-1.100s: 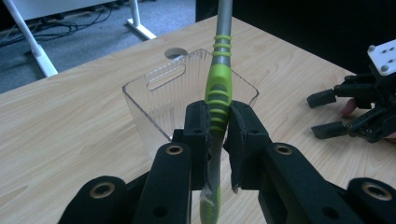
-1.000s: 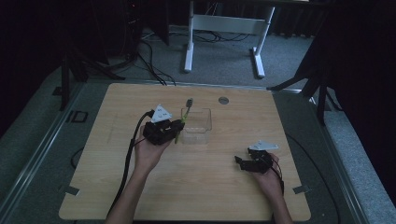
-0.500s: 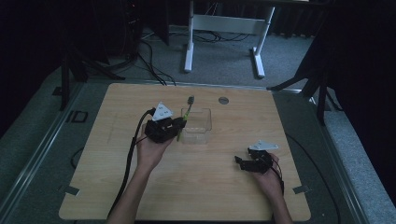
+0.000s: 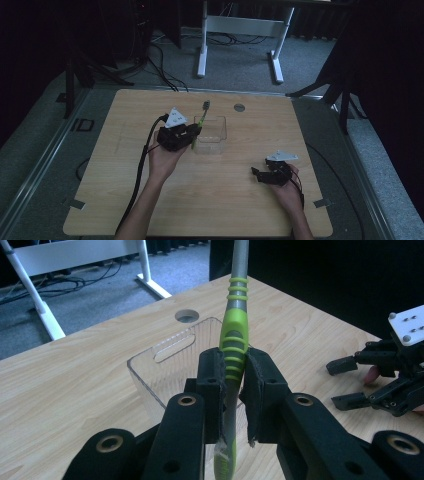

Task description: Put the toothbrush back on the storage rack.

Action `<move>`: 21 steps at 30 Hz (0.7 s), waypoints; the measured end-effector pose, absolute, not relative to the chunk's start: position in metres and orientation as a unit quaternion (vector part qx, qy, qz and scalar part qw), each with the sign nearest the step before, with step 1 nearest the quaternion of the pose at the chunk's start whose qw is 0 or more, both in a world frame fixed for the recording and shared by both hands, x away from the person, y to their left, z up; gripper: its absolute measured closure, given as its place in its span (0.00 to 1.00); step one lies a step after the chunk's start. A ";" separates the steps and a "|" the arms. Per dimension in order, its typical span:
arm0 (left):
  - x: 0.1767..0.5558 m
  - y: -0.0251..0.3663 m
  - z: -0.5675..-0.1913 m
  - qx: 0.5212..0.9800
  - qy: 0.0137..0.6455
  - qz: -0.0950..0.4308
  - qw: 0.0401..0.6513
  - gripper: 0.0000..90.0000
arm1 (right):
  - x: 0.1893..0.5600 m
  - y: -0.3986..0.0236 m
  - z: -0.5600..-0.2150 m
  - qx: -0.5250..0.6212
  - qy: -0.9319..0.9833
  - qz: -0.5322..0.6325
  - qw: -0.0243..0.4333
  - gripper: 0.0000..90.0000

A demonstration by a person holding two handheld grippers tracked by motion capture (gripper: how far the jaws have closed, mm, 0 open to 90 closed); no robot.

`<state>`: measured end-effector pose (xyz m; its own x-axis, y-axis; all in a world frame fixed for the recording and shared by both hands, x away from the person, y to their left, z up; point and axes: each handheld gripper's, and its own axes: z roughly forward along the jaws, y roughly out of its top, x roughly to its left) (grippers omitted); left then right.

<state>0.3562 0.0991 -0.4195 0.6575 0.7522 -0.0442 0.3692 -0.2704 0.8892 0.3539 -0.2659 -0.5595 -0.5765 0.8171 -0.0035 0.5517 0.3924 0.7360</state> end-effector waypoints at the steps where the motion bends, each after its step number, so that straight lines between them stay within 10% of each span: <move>1: 0.357 0.099 -0.419 0.772 0.363 0.198 0.483 0.87 | 0.354 -0.266 -0.559 0.421 0.813 0.356 0.186 0.31; 21: 0.364 0.095 -0.416 0.762 0.362 0.206 0.496 0.87 | 0.354 -0.266 -0.560 0.420 0.813 0.356 0.187 0.31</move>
